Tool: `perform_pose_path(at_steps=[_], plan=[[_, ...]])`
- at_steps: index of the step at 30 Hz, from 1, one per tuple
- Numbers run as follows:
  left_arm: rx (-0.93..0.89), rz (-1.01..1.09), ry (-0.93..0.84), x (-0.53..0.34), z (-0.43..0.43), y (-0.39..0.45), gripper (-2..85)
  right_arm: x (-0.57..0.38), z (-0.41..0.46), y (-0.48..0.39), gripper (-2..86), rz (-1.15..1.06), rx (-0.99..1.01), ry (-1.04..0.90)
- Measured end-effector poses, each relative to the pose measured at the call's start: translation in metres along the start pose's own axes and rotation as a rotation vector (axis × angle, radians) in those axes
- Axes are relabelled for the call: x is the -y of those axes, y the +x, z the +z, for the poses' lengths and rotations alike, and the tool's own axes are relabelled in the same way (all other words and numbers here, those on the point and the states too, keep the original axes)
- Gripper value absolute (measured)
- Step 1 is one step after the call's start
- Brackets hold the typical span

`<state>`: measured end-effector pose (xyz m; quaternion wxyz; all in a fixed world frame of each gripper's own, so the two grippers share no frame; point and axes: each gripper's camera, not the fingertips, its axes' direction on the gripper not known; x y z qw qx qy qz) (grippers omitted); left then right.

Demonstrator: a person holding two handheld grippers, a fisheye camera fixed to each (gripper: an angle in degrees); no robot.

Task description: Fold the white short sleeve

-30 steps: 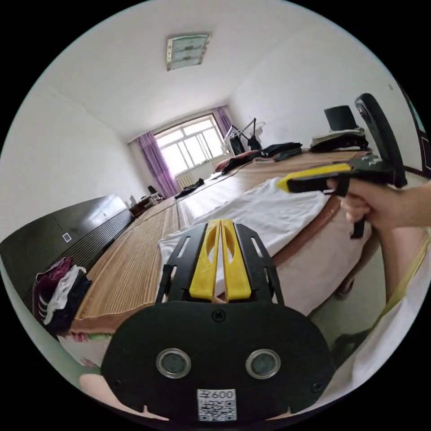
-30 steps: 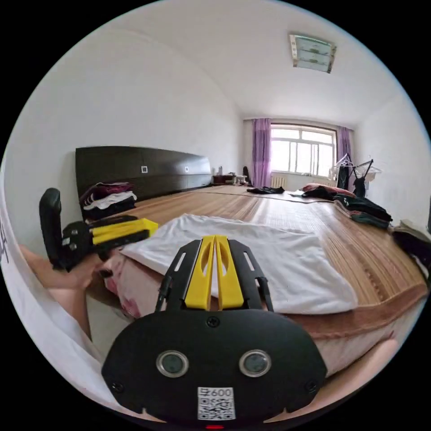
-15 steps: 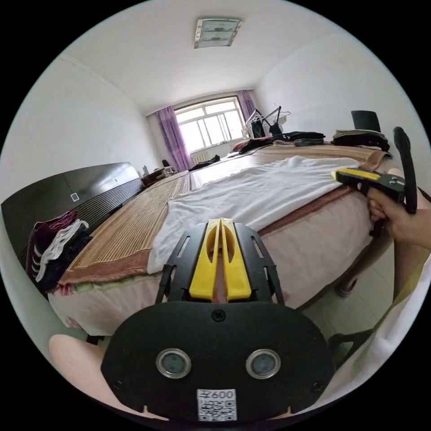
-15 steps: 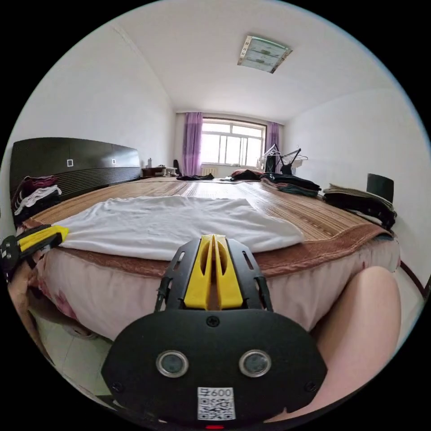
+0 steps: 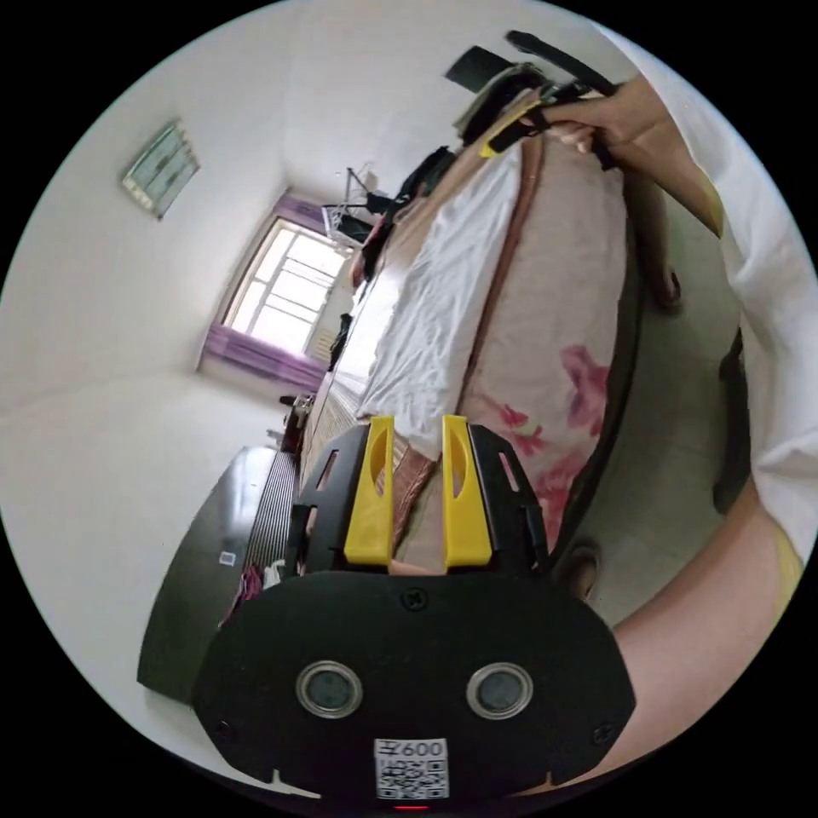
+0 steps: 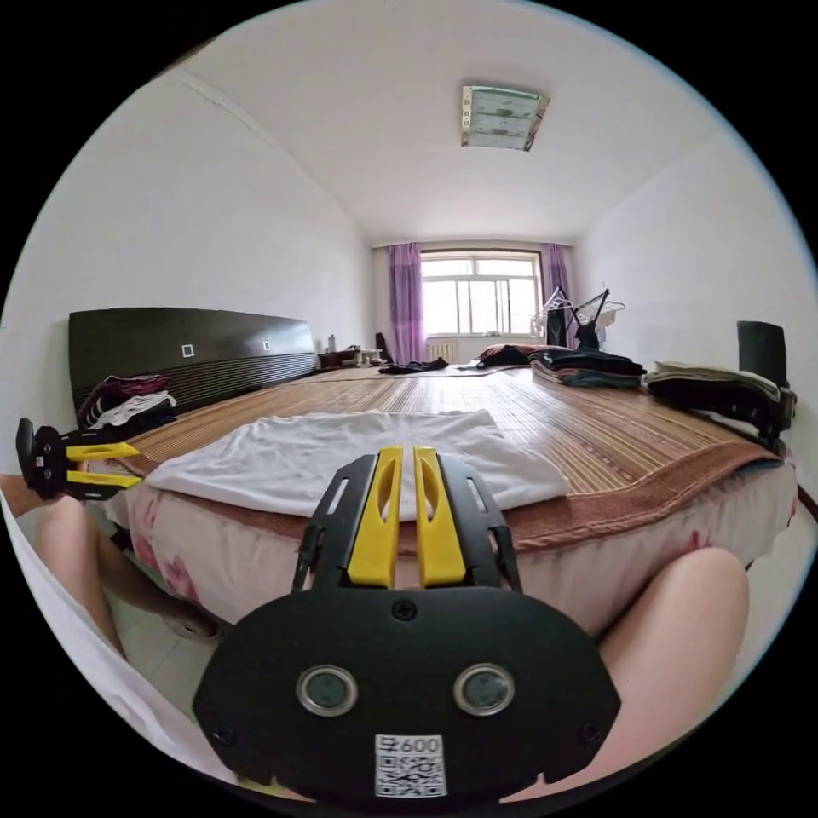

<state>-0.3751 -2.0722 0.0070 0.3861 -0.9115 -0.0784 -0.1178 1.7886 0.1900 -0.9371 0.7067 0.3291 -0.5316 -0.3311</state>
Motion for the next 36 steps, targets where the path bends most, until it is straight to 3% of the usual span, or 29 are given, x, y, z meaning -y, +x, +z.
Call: perform_pose_path(at_steps=[4,15,22,29,32,36], plan=[[-0.036,0.157,-0.020,-0.011,0.032,-0.005,7.5,-0.025,0.001,-0.011,2.6,-0.002,0.145,-0.053],[0.015,0.266,-0.083,-0.052,0.081,-0.037,4.7,-0.092,0.002,-0.058,5.2,-0.207,0.445,-0.151],[0.040,0.189,-0.113,-0.069,0.099,-0.066,2.4,-0.126,0.004,-0.119,10.5,-0.373,0.653,-0.198],[0.037,0.067,-0.092,-0.088,0.112,-0.098,2.2,-0.203,0.022,-0.235,10.7,-0.899,0.541,-0.172],[0.036,0.044,-0.087,-0.098,0.118,-0.104,2.1,-0.238,0.038,-0.265,9.6,-1.038,0.433,-0.194],[0.037,0.024,-0.083,-0.112,0.126,-0.109,2.3,-0.266,0.046,-0.272,7.2,-1.063,0.349,-0.176]])
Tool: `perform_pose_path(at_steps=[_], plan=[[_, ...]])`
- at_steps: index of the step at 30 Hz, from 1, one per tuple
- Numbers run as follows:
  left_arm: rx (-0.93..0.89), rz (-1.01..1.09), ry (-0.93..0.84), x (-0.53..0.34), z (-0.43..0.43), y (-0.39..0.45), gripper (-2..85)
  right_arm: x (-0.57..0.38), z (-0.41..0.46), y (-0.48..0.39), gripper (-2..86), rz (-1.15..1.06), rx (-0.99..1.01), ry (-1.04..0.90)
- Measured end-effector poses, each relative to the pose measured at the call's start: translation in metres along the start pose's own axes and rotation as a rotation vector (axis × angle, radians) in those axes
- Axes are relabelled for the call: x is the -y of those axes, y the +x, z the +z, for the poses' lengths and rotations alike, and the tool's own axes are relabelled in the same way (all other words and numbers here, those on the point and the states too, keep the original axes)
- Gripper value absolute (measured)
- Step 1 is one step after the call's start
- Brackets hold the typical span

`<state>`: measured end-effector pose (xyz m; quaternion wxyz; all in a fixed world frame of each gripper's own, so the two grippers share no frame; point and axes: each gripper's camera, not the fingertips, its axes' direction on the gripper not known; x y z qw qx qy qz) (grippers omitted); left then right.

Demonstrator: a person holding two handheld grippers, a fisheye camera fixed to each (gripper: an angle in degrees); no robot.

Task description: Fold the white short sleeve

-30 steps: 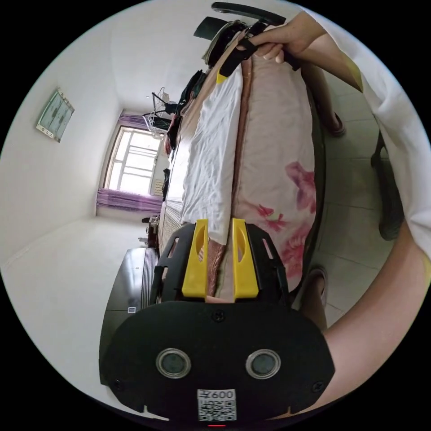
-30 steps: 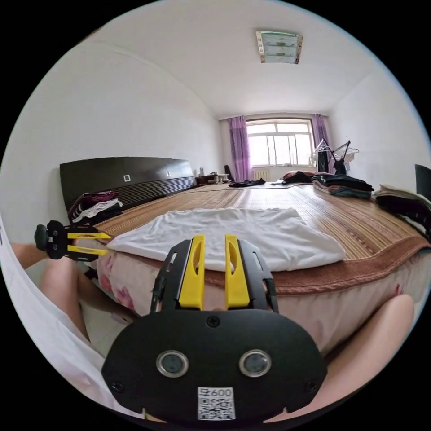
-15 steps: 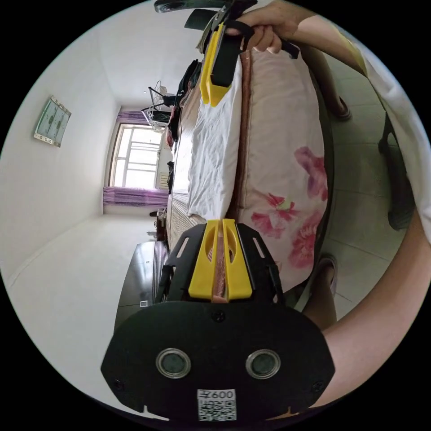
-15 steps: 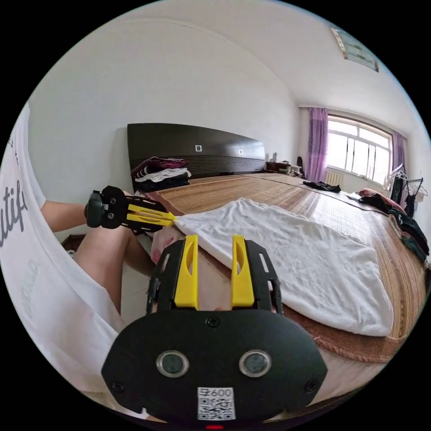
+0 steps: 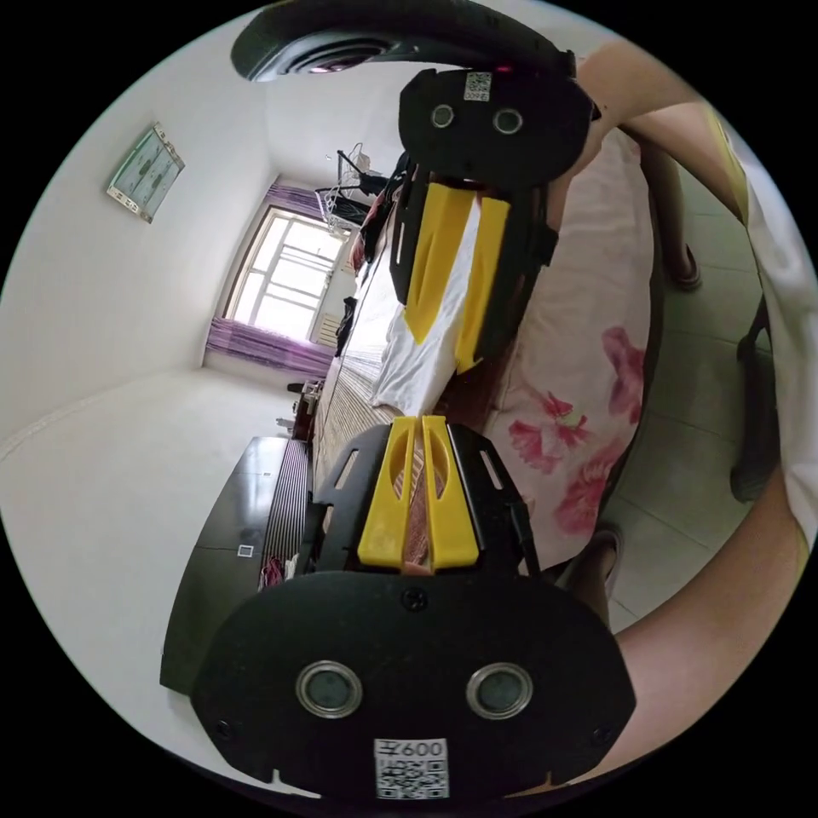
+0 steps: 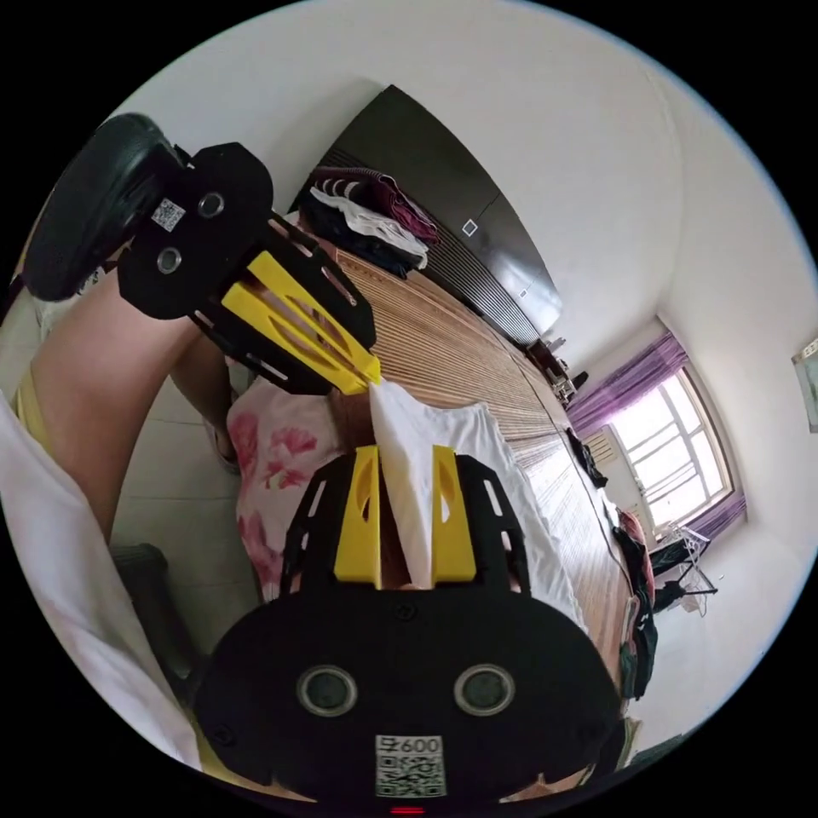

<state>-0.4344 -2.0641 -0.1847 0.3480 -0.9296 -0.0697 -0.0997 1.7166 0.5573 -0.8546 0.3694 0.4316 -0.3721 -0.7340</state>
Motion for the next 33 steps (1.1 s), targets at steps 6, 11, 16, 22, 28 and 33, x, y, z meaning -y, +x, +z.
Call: perform_pose_path(at_steps=[6,11,16,22,28,33], plan=[[-0.015,-0.057,0.013,-0.018,0.014,-0.009,2.4,-0.023,0.034,-0.049,3.2,-0.139,-0.084,-0.083],[-0.010,-0.034,0.007,-0.030,0.025,0.003,3.6,-0.035,0.053,-0.070,-0.5,-0.164,-0.078,-0.103],[-0.031,-0.031,-0.045,-0.041,0.034,0.027,7.7,-0.042,0.071,-0.083,-0.8,-0.172,-0.067,-0.129],[0.075,-0.021,0.096,-0.036,0.021,0.056,8.7,-0.047,0.081,-0.083,-0.8,-0.154,-0.058,-0.113],[0.073,0.132,0.116,-0.019,0.051,0.072,5.4,-0.047,0.088,-0.081,-0.8,-0.170,-0.067,-0.104],[0.009,0.140,0.155,-0.021,0.052,0.073,3.2,-0.050,0.095,-0.082,-0.8,-0.174,-0.123,-0.066]])
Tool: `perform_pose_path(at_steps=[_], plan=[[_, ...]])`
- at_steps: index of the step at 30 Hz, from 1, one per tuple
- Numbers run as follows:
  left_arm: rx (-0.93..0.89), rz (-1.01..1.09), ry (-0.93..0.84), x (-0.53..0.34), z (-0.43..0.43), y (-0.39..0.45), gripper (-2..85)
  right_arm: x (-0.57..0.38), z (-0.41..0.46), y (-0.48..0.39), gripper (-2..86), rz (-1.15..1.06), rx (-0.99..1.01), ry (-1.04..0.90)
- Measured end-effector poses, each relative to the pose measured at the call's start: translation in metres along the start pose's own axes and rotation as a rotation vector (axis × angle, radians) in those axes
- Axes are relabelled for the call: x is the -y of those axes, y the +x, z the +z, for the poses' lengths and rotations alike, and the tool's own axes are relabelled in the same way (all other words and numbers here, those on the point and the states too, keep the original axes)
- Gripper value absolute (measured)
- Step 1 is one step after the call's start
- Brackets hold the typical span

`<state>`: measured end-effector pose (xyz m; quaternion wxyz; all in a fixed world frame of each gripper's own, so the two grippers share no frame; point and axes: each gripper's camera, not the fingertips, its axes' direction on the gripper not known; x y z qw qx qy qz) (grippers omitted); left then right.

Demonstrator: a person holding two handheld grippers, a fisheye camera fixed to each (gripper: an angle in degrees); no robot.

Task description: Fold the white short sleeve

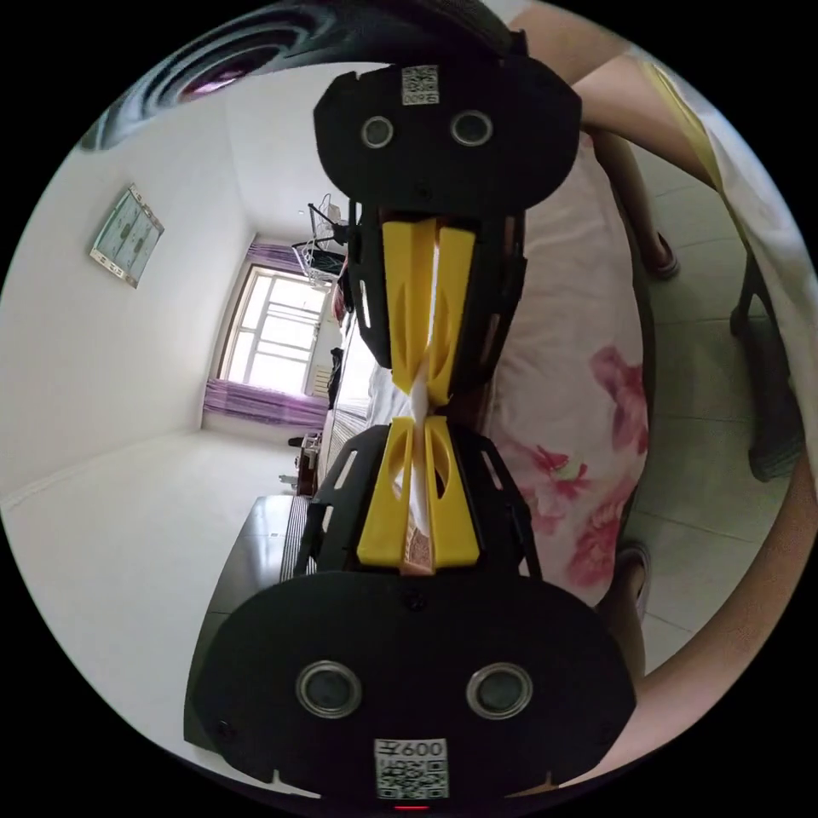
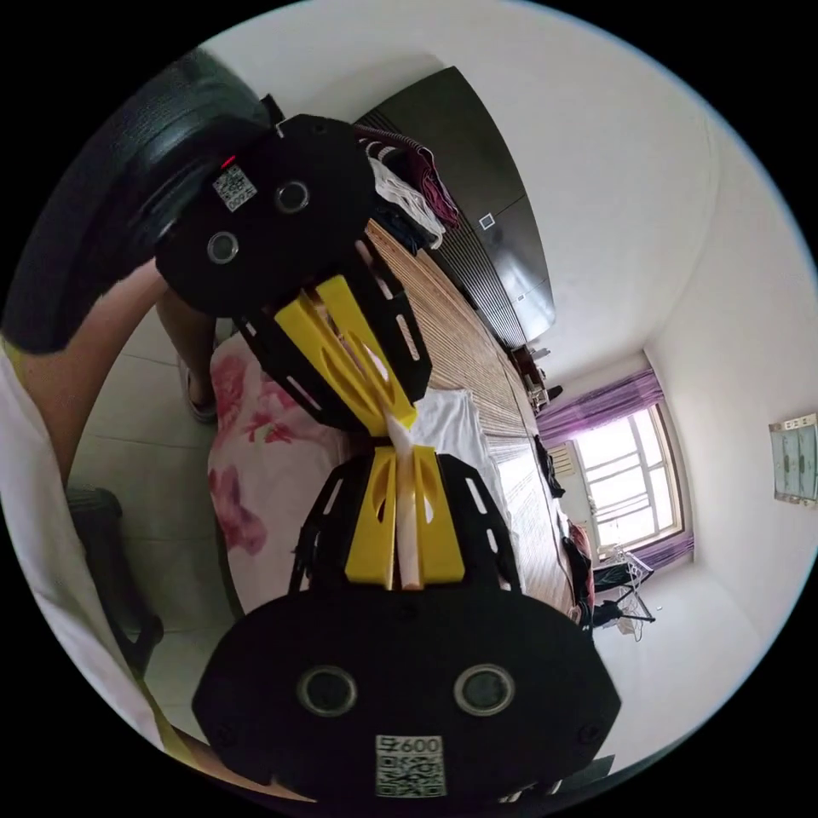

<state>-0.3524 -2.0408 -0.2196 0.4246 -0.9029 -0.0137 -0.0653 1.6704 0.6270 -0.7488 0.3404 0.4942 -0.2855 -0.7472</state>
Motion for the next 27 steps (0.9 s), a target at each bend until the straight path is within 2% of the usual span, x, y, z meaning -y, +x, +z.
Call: perform_pose_path(at_steps=[8,12,17,22,27], plan=[[0.021,0.038,-0.064,-0.003,-0.020,0.039,2.7,-0.043,0.040,0.010,-0.8,-0.038,-0.227,-0.275],[0.012,0.020,-0.109,-0.003,-0.029,0.060,2.6,-0.081,0.037,0.036,-0.8,0.026,-0.267,-0.347],[-0.049,-0.034,-0.156,0.010,-0.047,0.087,2.6,-0.136,0.031,0.069,-0.8,0.044,-0.329,-0.541],[-0.061,-0.061,-0.182,0.030,-0.068,0.112,2.6,-0.146,0.016,0.089,-0.8,0.031,-0.349,-0.604],[-0.073,0.000,-0.183,0.054,-0.094,0.144,2.5,-0.129,0.008,0.103,-0.8,-0.001,-0.344,-0.628]])
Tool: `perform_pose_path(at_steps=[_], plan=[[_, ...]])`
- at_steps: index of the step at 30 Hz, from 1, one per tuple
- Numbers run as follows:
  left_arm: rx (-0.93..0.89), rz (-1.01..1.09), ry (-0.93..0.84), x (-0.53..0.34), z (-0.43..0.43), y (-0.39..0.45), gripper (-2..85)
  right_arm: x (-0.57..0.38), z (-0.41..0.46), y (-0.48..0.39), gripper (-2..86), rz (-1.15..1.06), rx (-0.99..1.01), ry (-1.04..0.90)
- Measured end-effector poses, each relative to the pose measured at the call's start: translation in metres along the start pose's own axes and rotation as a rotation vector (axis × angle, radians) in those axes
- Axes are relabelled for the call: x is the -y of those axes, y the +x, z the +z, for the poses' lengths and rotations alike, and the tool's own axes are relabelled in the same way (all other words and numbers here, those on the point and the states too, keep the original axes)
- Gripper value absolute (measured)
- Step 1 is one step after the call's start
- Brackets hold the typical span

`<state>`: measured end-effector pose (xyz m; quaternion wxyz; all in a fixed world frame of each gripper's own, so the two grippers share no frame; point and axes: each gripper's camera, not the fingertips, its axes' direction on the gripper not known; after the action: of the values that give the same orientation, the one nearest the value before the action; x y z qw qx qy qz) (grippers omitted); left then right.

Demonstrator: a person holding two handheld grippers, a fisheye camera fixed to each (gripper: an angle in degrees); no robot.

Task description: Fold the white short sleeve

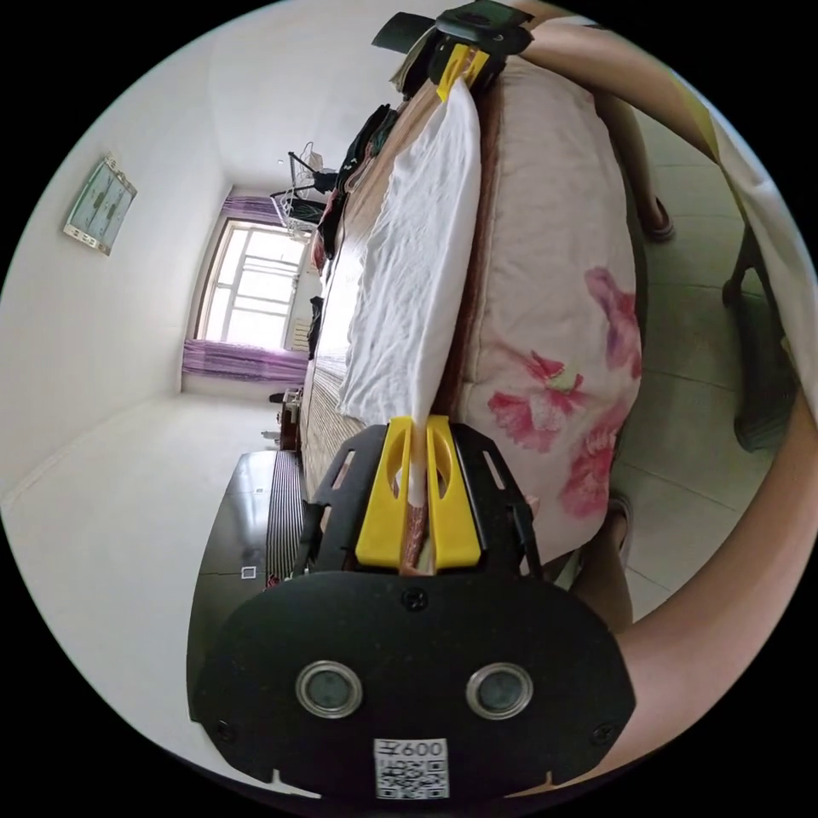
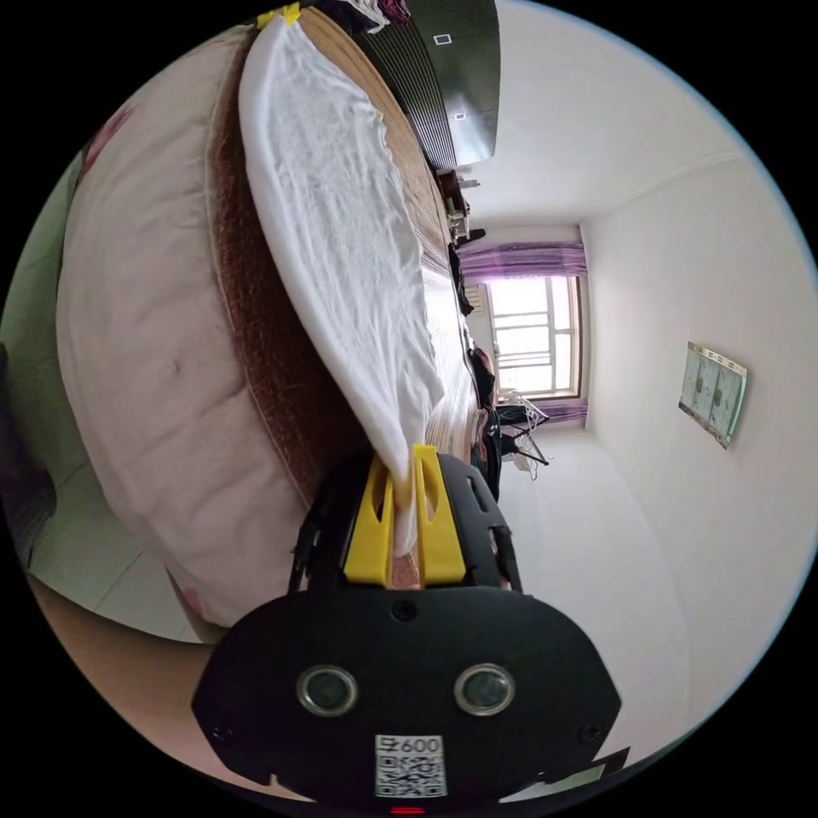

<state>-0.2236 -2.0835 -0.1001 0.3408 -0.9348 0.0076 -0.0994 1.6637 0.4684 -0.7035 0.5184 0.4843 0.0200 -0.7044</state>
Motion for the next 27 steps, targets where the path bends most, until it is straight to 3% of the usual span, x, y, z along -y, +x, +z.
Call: perform_pose_path(at_steps=[6,13,16,20,23,27], plan=[[-0.008,-0.049,-0.082,0.034,-0.037,0.038,2.5,0.027,-0.021,0.023,-0.8,0.002,-0.004,-0.046],[-0.042,-0.017,-0.173,0.078,-0.100,0.089,2.7,0.038,-0.081,0.059,-0.8,-0.101,0.151,-0.018],[-0.139,0.042,-0.218,0.095,-0.171,0.088,2.8,0.029,-0.144,0.104,-0.8,-0.190,0.348,0.007],[-0.185,0.009,-0.227,0.114,-0.315,0.045,2.9,0.023,-0.235,0.230,-0.8,-0.059,0.502,0.052],[-0.046,-0.062,-0.214,0.136,-0.397,0.005,2.9,0.039,-0.281,0.315,-0.8,0.069,0.442,0.105],[0.155,-0.079,-0.185,0.162,-0.438,-0.017,2.7,0.073,-0.301,0.361,-0.8,0.045,0.292,0.172]])
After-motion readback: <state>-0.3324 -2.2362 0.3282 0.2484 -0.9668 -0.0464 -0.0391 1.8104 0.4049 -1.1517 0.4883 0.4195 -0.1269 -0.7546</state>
